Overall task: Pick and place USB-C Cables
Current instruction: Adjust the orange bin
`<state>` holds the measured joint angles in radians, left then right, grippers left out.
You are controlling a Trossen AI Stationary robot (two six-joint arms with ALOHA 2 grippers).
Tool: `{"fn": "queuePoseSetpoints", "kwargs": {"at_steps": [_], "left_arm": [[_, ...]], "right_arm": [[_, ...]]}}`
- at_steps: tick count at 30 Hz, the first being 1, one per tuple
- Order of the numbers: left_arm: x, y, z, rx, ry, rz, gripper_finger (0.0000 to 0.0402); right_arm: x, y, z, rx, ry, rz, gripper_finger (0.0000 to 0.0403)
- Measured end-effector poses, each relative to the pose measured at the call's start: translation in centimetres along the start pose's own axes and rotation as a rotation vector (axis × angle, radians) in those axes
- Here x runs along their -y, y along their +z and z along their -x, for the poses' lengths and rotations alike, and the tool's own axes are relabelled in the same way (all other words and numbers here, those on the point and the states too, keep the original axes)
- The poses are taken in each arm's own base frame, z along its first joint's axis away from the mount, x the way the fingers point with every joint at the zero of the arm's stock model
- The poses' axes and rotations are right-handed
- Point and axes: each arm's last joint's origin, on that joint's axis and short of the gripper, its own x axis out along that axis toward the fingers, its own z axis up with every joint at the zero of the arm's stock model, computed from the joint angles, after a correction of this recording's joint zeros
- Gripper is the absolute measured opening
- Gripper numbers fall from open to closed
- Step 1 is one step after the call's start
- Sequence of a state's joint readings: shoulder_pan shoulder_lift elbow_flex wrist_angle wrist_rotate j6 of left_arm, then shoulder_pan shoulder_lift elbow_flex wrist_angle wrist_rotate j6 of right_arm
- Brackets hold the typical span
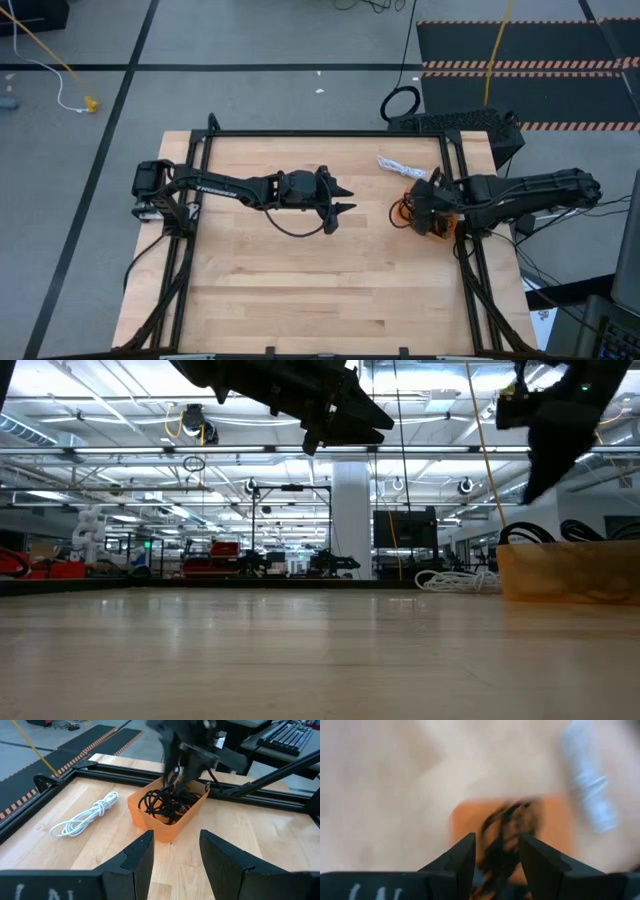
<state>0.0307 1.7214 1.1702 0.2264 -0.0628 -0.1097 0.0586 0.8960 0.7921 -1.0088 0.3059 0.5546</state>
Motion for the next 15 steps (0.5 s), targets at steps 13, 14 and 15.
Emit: {"fn": "queuePoseSetpoints", "kwargs": {"at_steps": [13, 14, 15], "left_arm": [[0.0, -0.2, 0.0, -0.021, 0.002, 0.000, 0.0161], [0.0, -0.2, 0.0, -0.021, 0.002, -0.001, 0.0161], [0.0, -0.2, 0.0, -0.021, 0.002, 0.000, 0.0161]], "right_arm": [[2.1, 2.3, -1.9, 0.101, -0.431, 0.034, 0.0138], [2.2, 2.5, -2.2, 0.082, -0.444, 0.033, 0.0138], [2.4, 2.6, -2.5, 0.066, -0.455, 0.028, 0.0138]]}}
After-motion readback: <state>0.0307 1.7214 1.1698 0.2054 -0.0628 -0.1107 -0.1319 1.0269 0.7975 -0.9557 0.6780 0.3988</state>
